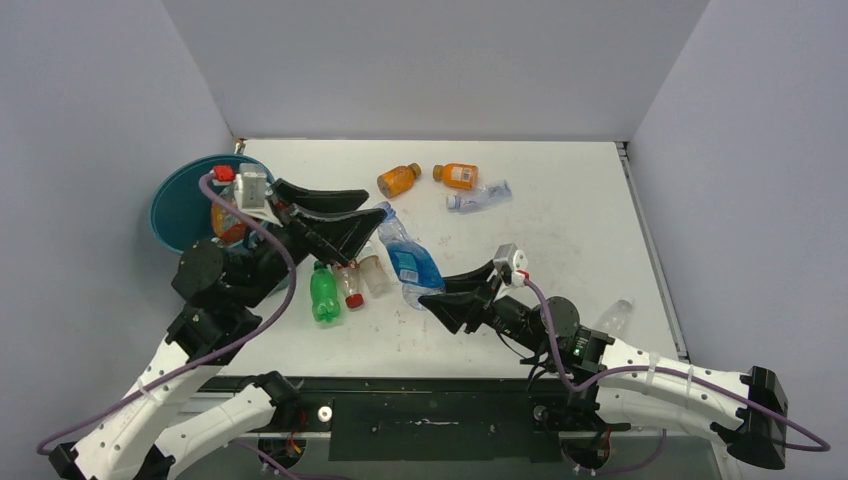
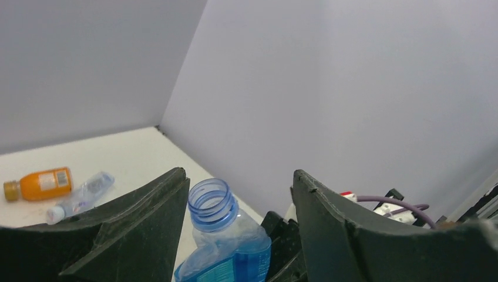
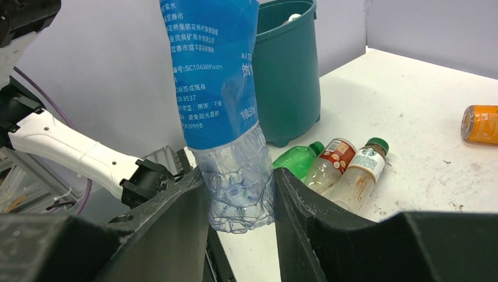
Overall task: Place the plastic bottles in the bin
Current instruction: Pick up the plastic bottle at the center of the board, then place the plastic bottle in the trash bin.
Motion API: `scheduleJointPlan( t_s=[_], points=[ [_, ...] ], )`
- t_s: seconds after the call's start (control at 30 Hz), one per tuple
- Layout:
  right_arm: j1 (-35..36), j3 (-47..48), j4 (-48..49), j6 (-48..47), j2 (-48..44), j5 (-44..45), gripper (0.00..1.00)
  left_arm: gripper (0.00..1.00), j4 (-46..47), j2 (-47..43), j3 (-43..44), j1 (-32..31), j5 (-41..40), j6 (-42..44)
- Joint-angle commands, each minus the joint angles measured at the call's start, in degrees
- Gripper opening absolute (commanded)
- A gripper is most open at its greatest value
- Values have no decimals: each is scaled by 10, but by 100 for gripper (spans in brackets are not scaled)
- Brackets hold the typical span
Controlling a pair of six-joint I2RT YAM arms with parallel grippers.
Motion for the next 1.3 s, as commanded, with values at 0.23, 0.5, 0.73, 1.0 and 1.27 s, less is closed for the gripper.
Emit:
scheduleJointPlan(
  t_s=[0.23, 0.5, 0.73, 1.0, 1.27],
  points=[
    [2, 9, 14, -15, -8, 12, 5, 51, -75, 51, 13, 10, 44, -47],
    [3, 15, 4, -8, 0, 15, 13, 0, -48, 45, 3, 12, 45, -50],
    [5, 40, -58, 6, -3, 20, 90, 0, -161, 14, 87, 12, -158, 113],
    [4, 21, -62, 5, -27, 57, 90, 0, -141, 17, 134, 14, -584, 349],
    [4, 20, -55, 19, -28, 38, 90, 0, 149, 38, 62, 107, -653, 487]
  ],
)
